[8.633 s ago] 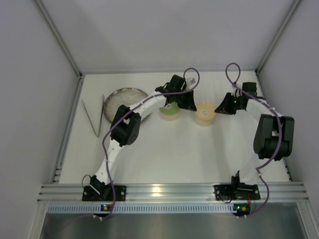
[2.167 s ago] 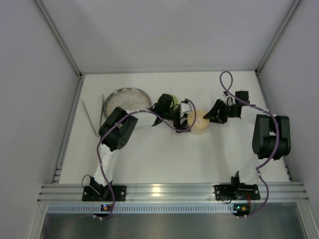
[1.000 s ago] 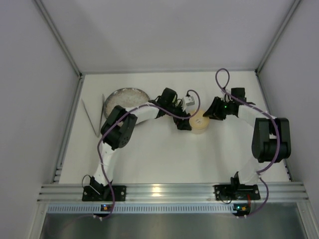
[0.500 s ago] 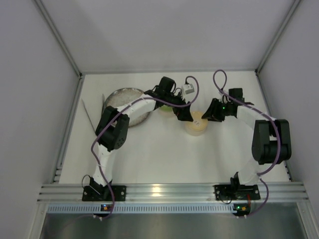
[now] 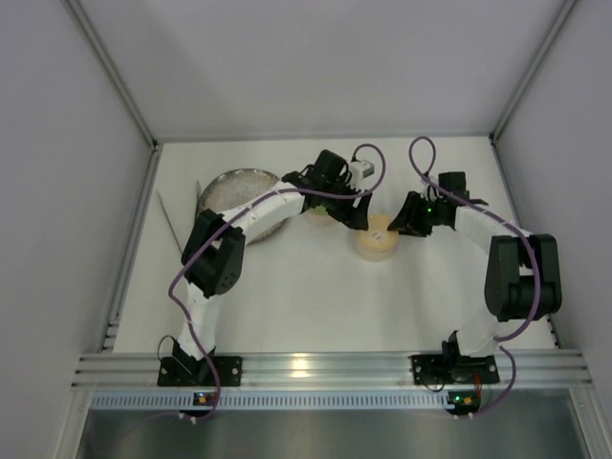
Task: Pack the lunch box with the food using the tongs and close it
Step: Close the box lid on the packing box.
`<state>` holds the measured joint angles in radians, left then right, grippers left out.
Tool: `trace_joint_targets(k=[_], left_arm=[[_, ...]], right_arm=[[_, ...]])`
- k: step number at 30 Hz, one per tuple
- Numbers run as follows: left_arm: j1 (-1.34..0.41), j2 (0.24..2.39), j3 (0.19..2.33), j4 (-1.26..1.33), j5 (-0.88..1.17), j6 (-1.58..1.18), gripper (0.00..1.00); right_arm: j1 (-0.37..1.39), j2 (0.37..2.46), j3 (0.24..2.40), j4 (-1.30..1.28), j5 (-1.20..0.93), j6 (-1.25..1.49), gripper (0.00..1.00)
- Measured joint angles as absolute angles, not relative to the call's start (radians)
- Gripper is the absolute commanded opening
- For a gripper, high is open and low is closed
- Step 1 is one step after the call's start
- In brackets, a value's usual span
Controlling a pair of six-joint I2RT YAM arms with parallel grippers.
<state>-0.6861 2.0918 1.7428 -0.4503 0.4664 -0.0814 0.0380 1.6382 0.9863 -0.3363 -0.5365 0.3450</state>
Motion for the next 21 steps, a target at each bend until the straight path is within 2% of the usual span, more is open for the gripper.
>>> trace_joint_targets(k=[7,20,21], left_arm=[[-0.684,2.111,1.742,-0.455,0.386,-0.178,0.50],[-0.682,2.138,1.697,-0.442,0.414,-0.285,0.47],[-0.682,2.138,1.695,-0.443,0.419,-0.286,0.46]], right_arm=[[0.047,1.620,0.966,-0.331,-0.536,0.346,0.34],[0.049,1.601,0.947,-0.326,-0.550,0.344,0.30],[0.050,1.599,0.942,-0.322,-0.551,0.345,0.27]])
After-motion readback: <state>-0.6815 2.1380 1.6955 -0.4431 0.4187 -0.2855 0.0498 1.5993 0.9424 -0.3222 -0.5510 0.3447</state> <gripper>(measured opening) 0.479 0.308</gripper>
